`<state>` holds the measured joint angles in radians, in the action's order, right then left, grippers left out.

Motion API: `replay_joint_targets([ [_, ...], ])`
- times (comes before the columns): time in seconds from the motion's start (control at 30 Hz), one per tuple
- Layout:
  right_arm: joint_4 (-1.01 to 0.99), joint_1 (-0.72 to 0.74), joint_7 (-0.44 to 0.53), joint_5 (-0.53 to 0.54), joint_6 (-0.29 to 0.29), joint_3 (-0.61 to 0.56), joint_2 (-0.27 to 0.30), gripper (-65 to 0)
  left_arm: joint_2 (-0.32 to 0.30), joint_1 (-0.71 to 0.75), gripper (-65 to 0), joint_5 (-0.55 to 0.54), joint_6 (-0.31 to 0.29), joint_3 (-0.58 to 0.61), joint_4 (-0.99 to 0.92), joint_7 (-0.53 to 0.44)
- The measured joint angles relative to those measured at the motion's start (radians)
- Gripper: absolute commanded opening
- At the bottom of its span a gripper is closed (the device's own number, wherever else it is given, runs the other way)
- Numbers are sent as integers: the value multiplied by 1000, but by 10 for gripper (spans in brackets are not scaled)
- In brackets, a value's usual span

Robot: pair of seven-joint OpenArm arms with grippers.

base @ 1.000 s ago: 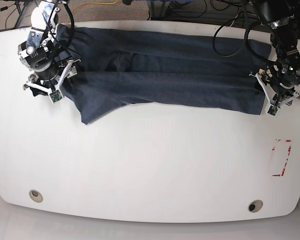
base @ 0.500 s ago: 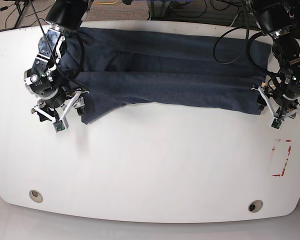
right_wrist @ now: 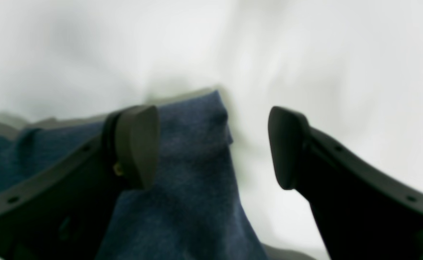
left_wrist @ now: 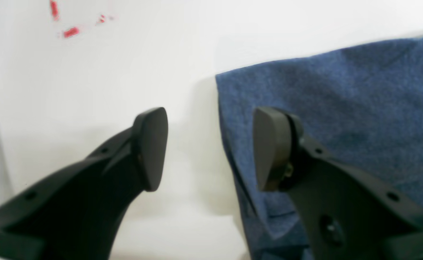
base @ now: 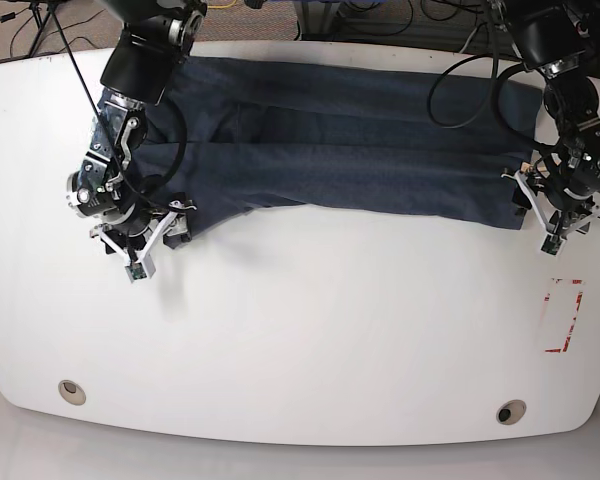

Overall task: Layout the t-shirt on the table in an organized manner, then fold the t-shirt properly
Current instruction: 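Open both grippers to release the folded hem, then grasp the folded edge of the shirt again with both grippers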

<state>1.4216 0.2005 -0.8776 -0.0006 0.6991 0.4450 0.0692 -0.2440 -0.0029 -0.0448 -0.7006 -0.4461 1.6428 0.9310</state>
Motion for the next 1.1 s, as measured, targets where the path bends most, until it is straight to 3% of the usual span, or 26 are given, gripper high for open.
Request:
replay_joint_targets([
  [0.13, -59, 5, 48, 0, -2, -1, 0, -208, -1, 2, -304, 1, 0, 0, -5, 0],
  [0.2, -75, 3, 58, 1, -2, -2, -2, -239, -1, 2, -304, 0, 0, 0, -6, 0],
  [0.47, -76, -3, 60, 3, -2, -2, 0, -648, -1, 0, -304, 1, 0, 0, -15, -1],
  [0.63, -76, -15, 63, 4, -3, -3, -18, -610, -1, -15, -300, 0, -1, -2, -103, -4],
  [0.87, -75, -16, 62, 4, -2, -5, -25, -621, -4, -97, -299, 3, 3, -129, -268, -45],
  [1.1, -58, -36, 70, 7, -2, -5, -26, -620, -4, -182, -299, 11, 6, -127, -420, -54],
])
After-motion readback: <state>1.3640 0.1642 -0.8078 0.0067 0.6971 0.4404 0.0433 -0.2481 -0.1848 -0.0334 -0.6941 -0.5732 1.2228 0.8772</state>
